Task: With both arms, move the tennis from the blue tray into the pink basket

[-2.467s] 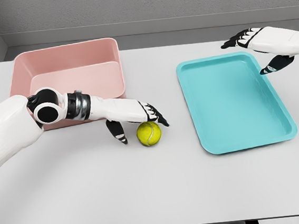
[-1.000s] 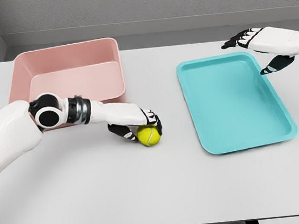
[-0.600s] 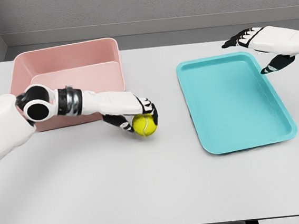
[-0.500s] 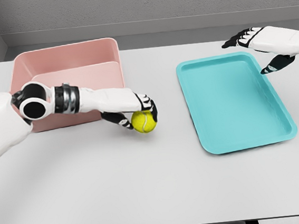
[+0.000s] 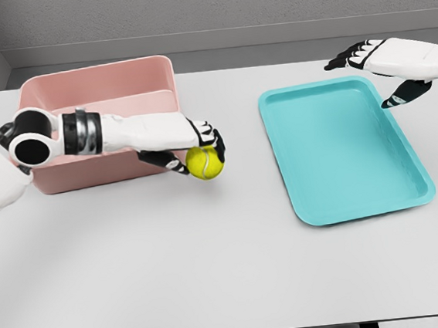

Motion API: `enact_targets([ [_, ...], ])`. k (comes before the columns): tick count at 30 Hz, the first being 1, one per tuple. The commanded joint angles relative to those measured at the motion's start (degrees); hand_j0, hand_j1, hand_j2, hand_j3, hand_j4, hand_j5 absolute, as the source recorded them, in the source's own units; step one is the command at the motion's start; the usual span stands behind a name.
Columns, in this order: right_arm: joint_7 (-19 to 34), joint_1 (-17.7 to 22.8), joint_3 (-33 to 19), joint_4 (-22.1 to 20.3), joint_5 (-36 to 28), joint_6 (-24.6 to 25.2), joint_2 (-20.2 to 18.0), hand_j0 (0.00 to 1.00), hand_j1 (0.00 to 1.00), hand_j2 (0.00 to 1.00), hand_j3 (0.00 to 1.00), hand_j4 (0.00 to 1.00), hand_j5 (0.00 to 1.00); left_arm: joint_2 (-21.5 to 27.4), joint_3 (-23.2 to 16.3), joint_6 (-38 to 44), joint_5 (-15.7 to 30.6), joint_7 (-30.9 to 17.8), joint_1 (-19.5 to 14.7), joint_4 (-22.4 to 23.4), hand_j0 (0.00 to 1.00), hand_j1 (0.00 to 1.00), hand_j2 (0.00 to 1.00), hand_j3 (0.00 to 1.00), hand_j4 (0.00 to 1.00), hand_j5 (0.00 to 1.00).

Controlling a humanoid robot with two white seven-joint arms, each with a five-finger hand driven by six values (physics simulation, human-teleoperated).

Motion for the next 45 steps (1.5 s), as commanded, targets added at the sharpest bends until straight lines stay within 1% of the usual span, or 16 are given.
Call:
enact_targets([
  [1,-0.03,0.00,-0.07,0.00,-0.34,0.10,-0.04,1.00,1.00,1.00,1.00,1.00,1.00,0.21,0.78,0.19,0.66,0.01,0.00,-0.11,0.42,0.42,0.42,0.42,0.42,0.42],
  [5,-0.03,0.00,-0.07,-0.09,-0.34,0.10,-0.12,1.00,1.00,1.00,1.00,1.00,1.00,2.32,1.30,0.19,1.71,0.01,-0.62,-0.55,0.42,0.42,0.42,0.42,0.42,0.42],
  [8,-0.03,0.00,-0.07,-0.09,-0.34,0.10,-0.12,1.00,1.00,1.00,1.00,1.00,1.00,2.49,1.66,0.19,1.71,0.01,-0.62,-0.55,0.42,0.42,0.42,0.42,0.42,0.42],
  [15,-0.03,0.00,-0.07,-0.18,-0.34,0.10,-0.12,1.00,1.00,1.00,1.00,1.00,1.00,2.76,2.18,0.19,2.41,0.01,-2.20,-0.28,0.42,0.42,0.42,0.42,0.42,0.42],
  [21,-0.03,0.00,-0.07,-0.18,-0.34,0.10,-0.12,1.00,1.00,1.00,1.00,1.00,1.00,3.46,2.36,0.19,2.33,0.01,-2.90,0.51,0.42,0.42,0.42,0.42,0.42,0.42],
  [26,-0.03,0.00,-0.07,-0.18,-0.34,0.10,-0.12,1.00,1.00,1.00,1.00,1.00,1.00,4.34,2.45,0.19,2.24,0.01,-3.43,3.06,0.42,0.42,0.42,0.42,0.42,0.42],
  [29,-0.03,0.00,-0.07,-0.09,-0.34,0.10,-0.12,1.00,1.00,1.00,1.00,1.00,1.00,4.25,2.89,0.19,2.15,0.01,-3.78,6.40,0.42,0.42,0.42,0.42,0.42,0.42],
  [33,-0.03,0.00,0.02,-0.18,-0.34,0.10,-0.12,1.00,1.00,1.00,1.00,1.00,1.00,4.08,3.15,0.19,1.80,0.01,-4.04,9.38,0.42,0.42,0.42,0.42,0.42,0.42],
  [38,-0.03,0.00,0.02,-0.18,-0.34,0.10,-0.12,1.00,1.00,1.00,1.00,1.00,1.00,3.37,3.24,0.19,1.53,0.01,-5.27,13.96,0.42,0.42,0.42,0.42,0.42,0.42],
  [40,-0.03,0.00,-0.07,-0.18,-0.34,0.10,-0.12,1.00,1.00,1.00,1.00,1.00,1.00,3.11,4.03,0.19,1.45,0.01,-5.27,16.33,0.42,0.42,0.42,0.42,0.42,0.42],
  [43,-0.03,0.00,0.02,-0.18,-0.34,0.10,-0.12,1.00,1.00,1.00,1.00,1.00,1.00,3.02,4.12,0.19,1.36,0.01,-5.80,19.23,0.42,0.42,0.42,0.42,0.42,0.42],
  [45,-0.03,0.00,0.02,-0.18,-0.34,0.10,-0.12,1.00,1.00,1.00,1.00,1.00,1.00,2.32,4.29,0.19,1.36,0.01,-6.06,22.48,0.42,0.42,0.42,0.42,0.42,0.42],
])
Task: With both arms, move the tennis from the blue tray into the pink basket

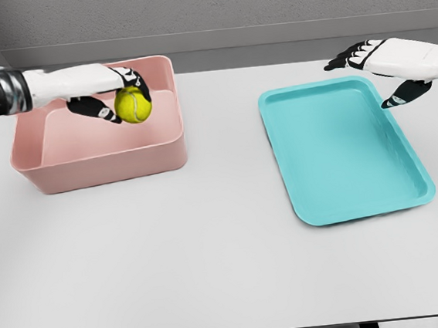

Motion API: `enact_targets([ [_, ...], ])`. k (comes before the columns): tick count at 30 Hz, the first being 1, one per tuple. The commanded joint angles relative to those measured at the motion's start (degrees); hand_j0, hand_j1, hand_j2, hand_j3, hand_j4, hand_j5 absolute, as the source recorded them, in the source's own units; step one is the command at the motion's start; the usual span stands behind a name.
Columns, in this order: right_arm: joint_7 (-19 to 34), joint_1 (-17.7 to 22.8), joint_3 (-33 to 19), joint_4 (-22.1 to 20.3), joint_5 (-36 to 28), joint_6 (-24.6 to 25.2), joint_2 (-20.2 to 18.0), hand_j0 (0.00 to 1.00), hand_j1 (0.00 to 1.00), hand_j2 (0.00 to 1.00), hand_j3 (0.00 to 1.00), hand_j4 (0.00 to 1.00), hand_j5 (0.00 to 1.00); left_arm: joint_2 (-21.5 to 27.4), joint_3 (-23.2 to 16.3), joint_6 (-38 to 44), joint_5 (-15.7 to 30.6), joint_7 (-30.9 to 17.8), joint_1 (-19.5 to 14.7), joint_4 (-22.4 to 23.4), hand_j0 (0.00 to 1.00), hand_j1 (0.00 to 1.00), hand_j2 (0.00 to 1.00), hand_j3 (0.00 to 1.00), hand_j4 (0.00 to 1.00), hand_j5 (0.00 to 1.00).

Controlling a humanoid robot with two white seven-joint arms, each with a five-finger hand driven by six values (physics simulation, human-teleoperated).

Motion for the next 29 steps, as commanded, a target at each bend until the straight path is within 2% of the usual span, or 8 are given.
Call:
enact_targets([
  [1,-0.03,0.00,-0.04,-0.01,-0.34,0.11,-0.06,1.00,1.00,1.00,1.00,1.00,1.00,-0.58,0.86,0.25,0.50,0.02,0.00,3.87,0.42,0.42,0.42,0.42,0.42,0.42],
  [4,-0.03,0.00,-0.13,-0.01,-0.34,0.11,-0.06,1.00,1.00,1.00,1.00,1.00,1.00,-1.20,1.04,0.25,0.50,0.02,-0.35,5.98,0.46,0.46,0.46,0.46,0.46,0.46],
  [7,-0.03,0.00,-0.13,-0.01,-0.34,0.11,-0.06,1.00,1.00,1.00,1.00,1.00,1.00,-1.20,1.65,0.25,0.50,0.02,-0.35,6.07,0.81,0.81,0.81,0.81,0.81,0.81],
  [16,-0.03,-0.09,-0.13,-0.10,-0.34,0.11,-0.15,1.00,1.00,1.00,1.00,1.00,1.00,-0.41,2.44,0.25,0.59,0.02,-0.35,5.37,0.92,0.92,0.92,0.92,0.92,0.92],
  [17,-0.03,-0.09,-0.13,-0.19,-0.34,0.11,-0.15,1.00,1.00,1.00,1.00,1.00,1.00,-0.23,2.53,0.25,0.77,0.02,-0.18,3.96,1.00,1.00,1.00,1.00,1.00,1.00],
  [22,-0.03,0.00,-0.13,-0.98,-0.34,0.11,-0.50,1.00,1.00,1.00,1.00,1.00,1.00,8.03,5.60,0.25,1.73,0.02,3.42,-11.06,1.00,1.00,1.00,1.00,1.00,1.00],
  [25,-0.03,0.00,-0.13,-0.98,-0.34,0.11,-0.50,1.00,1.00,1.00,1.00,1.00,1.00,15.76,8.94,0.25,6.83,0.02,8.43,-19.50,1.00,1.00,1.00,1.00,1.00,1.00],
  [29,-0.03,0.00,-0.13,-0.98,-0.34,0.11,-0.59,1.00,1.00,1.00,1.00,1.00,1.00,18.05,10.53,0.25,7.01,0.02,10.63,-21.00,1.00,1.00,1.00,1.00,1.00,1.00],
])
